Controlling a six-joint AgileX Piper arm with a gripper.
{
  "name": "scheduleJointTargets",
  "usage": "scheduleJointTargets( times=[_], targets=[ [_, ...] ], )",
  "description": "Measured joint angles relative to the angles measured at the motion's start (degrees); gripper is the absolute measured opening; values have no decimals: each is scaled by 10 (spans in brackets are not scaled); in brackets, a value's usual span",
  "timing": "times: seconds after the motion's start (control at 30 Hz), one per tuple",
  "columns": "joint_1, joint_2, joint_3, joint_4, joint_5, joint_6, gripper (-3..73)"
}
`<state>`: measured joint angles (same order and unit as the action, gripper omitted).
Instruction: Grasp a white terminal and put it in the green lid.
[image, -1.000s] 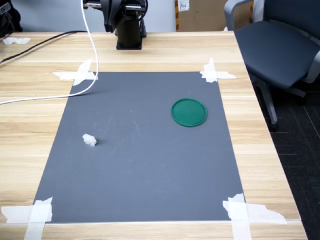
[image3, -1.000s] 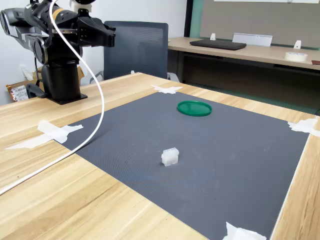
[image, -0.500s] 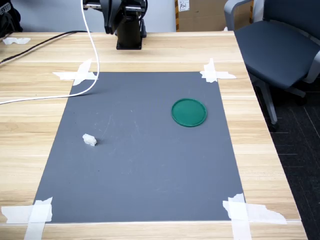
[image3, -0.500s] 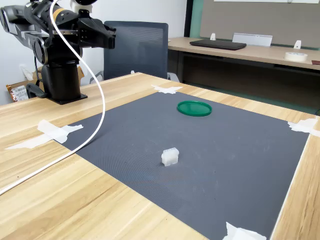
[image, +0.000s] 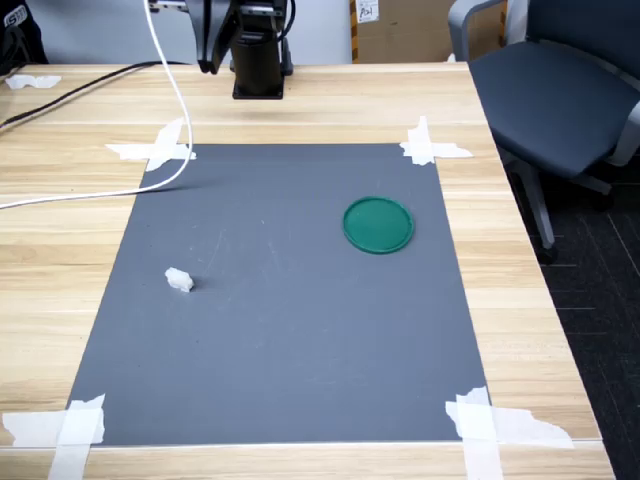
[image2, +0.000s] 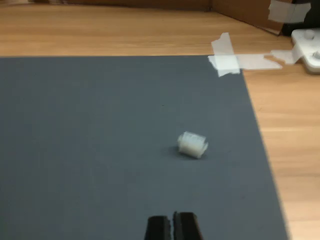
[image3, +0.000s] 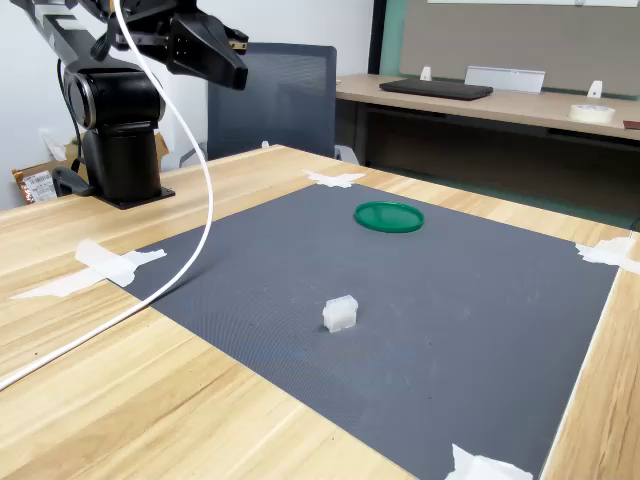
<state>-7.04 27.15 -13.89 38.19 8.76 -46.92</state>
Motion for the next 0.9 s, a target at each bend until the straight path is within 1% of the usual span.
scheduleJointTargets(
  times=[0.07,0.2,0.33,0.43,0.53,0.63,0.73,0.83,0.9],
  targets=[
    [0,35,-22,-16,0,-37,-28],
    [-3,112,-66,-33,1,-89,-28],
    [-24,170,-110,-45,7,-124,-28],
    [-46,204,-144,-55,33,-140,-28],
    [-71,233,-189,-73,108,-147,-28],
    [-85,257,-244,-102,220,-148,-28],
    [-87,283,-306,-135,322,-132,-28],
    [-87,307,-368,-177,391,-102,-28],
    [-87,324,-407,-205,423,-86,-28]
  ],
)
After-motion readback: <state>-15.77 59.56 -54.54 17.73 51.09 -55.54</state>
